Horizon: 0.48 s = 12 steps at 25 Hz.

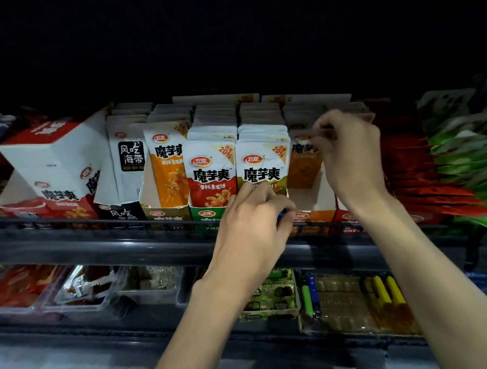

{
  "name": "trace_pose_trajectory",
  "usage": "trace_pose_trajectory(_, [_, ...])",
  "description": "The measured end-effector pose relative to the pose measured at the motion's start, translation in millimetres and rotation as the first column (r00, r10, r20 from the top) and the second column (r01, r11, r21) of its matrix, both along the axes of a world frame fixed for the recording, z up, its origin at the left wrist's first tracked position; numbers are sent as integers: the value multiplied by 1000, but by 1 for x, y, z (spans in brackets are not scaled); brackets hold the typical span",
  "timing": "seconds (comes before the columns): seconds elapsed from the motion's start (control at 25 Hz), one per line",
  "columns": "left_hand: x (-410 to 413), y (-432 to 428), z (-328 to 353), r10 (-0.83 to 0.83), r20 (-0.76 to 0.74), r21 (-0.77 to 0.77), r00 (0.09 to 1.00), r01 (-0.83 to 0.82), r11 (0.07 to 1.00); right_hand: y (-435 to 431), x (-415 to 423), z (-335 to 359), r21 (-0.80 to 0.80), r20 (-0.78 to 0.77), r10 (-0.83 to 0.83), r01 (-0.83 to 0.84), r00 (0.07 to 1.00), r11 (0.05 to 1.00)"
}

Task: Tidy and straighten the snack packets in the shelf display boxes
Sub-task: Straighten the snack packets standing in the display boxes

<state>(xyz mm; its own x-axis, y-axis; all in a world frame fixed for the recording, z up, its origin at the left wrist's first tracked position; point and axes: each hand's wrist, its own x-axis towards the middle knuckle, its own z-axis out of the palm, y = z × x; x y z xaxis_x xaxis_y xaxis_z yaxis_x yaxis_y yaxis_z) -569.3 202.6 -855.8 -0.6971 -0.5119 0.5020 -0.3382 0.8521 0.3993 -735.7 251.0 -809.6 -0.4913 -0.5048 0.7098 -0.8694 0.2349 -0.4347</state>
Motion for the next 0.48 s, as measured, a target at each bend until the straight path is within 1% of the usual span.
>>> trace_pose_trajectory(0.08, [0,-1,0,-19,-5,5,1000,19,1000,-3,0,-4,41,-26,-58,59,998,997])
trace_pose_trajectory(0.28, [4,-3,1,-54,-7,24,999,54,998,-7,7,-12,62,-126,-200,209,972,976])
trace_pose_trajectory(0.4, [7,-4,2,-69,-2,28,998,69,997,-13,8,-12,37,-141,-238,245,961,969])
trace_pose_trajectory(0.48, [8,-4,4,-72,8,34,997,72,997,-13,12,-9,13,-188,-267,274,945,962])
